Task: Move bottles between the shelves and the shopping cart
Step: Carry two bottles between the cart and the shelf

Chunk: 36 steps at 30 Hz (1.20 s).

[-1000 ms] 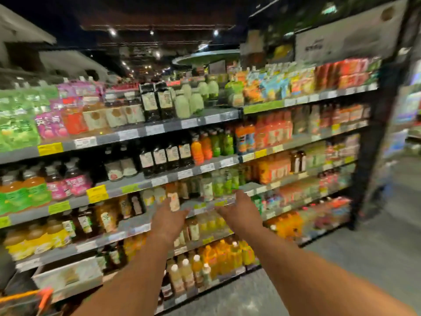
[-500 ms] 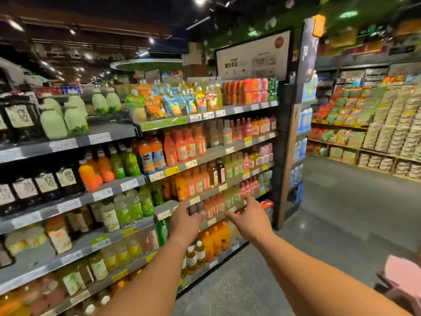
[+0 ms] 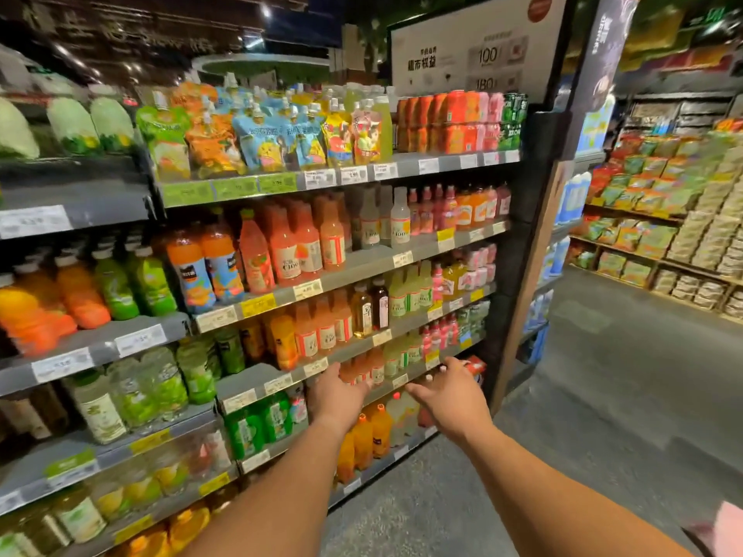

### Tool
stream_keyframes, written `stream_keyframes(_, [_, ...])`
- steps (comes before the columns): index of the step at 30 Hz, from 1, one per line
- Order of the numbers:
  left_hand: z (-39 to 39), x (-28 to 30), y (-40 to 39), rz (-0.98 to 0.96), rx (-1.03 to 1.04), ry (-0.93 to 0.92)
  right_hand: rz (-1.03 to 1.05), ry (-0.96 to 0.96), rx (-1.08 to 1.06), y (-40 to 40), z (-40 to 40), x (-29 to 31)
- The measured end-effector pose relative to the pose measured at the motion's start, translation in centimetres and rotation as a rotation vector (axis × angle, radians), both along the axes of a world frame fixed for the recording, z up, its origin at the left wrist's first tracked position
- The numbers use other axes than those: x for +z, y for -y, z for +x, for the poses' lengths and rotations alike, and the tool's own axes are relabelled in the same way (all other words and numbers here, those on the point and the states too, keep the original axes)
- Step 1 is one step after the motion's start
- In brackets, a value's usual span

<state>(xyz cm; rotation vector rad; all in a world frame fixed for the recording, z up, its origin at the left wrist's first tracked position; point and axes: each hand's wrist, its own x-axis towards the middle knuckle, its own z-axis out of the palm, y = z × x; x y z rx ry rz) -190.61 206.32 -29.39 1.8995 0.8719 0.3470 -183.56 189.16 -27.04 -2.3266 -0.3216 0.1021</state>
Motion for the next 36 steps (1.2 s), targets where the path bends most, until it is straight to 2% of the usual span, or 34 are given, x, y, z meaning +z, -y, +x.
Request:
stream_keyframes(7, [11.7, -1.5, -4.7, 0.015, 0.081, -0.103, 0.003, -0.135, 0.061, -4.3, 11.5, -2.7])
stream_keyframes(11, [18.1, -2.7, -7.0, 0.003, 0.107, -0.116, -0.011, -0.127, 0.083, -7.1, 18.7, -4.4])
stream_keyframes(25, [39.5, -11.9, -11.4, -0.033, 0.359, -0.239, -0.141, -0.200, 0.455, -19.1, 45.1, -13.7])
stream_keyframes(30, [44.6, -14.1, -13.9, 0.006, 0.494, -0.229, -0.089, -0.181, 0.512, -23.5, 50.3, -16.4])
stream_keyframes(36, [47.5, -14.8, -14.9, 0.013, 0.660, -0.276, -0.122, -0.161, 0.516, -26.9, 51.2, -17.1])
